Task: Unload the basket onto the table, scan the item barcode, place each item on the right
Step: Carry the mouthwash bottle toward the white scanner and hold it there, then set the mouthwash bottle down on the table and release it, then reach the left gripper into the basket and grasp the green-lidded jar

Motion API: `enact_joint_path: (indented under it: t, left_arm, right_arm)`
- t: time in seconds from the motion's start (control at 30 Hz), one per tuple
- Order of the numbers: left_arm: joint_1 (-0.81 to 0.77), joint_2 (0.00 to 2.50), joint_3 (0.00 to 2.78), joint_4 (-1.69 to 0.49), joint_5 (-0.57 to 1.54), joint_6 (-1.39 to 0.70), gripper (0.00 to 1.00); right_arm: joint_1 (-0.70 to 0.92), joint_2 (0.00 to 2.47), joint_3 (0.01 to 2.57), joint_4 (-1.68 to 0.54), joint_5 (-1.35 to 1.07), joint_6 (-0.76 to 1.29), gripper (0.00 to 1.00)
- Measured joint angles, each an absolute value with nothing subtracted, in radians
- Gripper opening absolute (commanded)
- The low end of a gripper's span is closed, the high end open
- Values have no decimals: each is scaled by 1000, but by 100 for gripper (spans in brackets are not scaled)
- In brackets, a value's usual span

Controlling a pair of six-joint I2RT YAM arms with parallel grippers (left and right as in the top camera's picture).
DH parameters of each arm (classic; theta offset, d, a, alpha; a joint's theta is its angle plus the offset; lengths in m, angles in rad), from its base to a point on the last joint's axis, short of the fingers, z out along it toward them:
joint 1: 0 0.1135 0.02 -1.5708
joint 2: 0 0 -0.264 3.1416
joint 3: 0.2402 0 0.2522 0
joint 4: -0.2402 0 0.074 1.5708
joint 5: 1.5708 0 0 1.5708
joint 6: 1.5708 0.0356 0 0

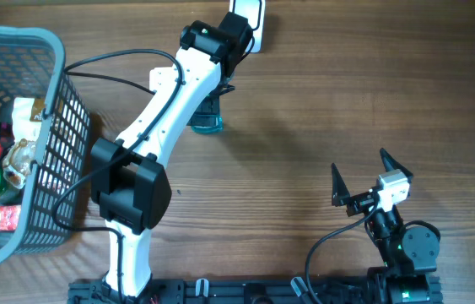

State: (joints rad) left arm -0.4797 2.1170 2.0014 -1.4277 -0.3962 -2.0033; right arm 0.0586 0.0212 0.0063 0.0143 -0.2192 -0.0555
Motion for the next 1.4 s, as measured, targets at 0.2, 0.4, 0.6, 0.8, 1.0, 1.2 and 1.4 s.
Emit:
enact_joint_path:
  t: [0.2,0.4,0.6,0.8,1.0,1.2,1.4]
  left_arm:
    - [-461,2111,2001,-1444,-396,-1953,100]
    - [-364,1792,1995,-1534,-431,-1822,100]
    - [-294,1354,1995,-1265,-452,-1326,100]
    - [-144,1011,1996,-1292,-641,-990,100]
    - [-104,1018,2000,-1343,-841,-944,100]
    - [-56,1171,2000,-1343,-865,-943,100]
    - [343,1494,2000,-1381,-640,-928,100]
  right_arm:
    - [59,21,6,14,-219,-56,100]
    - [59,21,6,14,-219,-56,100]
    - [59,21,6,15,-219,-56,100]
    - [59,21,6,14,-219,-56,100]
    - [59,21,6,14,-219,-56,100]
    - [59,21,6,14,-219,-56,100]
    - [59,21,6,14,-218,-56,100]
